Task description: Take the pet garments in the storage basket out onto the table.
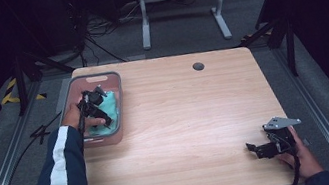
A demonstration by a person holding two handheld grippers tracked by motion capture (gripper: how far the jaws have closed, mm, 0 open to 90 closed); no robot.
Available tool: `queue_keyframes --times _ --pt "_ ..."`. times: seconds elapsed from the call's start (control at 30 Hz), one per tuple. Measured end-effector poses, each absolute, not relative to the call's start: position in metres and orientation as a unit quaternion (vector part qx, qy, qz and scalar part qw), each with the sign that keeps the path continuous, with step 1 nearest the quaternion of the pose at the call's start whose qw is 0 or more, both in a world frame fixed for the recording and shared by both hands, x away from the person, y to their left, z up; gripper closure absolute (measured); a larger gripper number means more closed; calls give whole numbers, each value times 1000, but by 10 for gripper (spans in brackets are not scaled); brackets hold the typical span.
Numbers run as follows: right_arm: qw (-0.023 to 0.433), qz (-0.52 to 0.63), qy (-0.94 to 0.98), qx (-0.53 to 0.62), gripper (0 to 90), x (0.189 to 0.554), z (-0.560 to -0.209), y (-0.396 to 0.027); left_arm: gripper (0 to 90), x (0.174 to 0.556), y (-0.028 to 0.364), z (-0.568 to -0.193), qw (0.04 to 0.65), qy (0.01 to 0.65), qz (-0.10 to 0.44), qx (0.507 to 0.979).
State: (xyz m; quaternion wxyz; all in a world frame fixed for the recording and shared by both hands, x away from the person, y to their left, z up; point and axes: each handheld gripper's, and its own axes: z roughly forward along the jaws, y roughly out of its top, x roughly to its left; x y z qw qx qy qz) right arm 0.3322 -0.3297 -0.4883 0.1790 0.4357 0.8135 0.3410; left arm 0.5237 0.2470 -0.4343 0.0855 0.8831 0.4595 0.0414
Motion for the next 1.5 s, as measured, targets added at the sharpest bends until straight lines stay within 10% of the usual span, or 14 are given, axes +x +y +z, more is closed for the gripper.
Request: queue_keyframes --times 0.4,1.5 --pt "179 341 814 436 7 332 -488 -330 719 515 245 -429 94 421 61 900" --pt "179 341 813 437 7 332 -488 -330 761 441 277 -344 296 384 190 854"
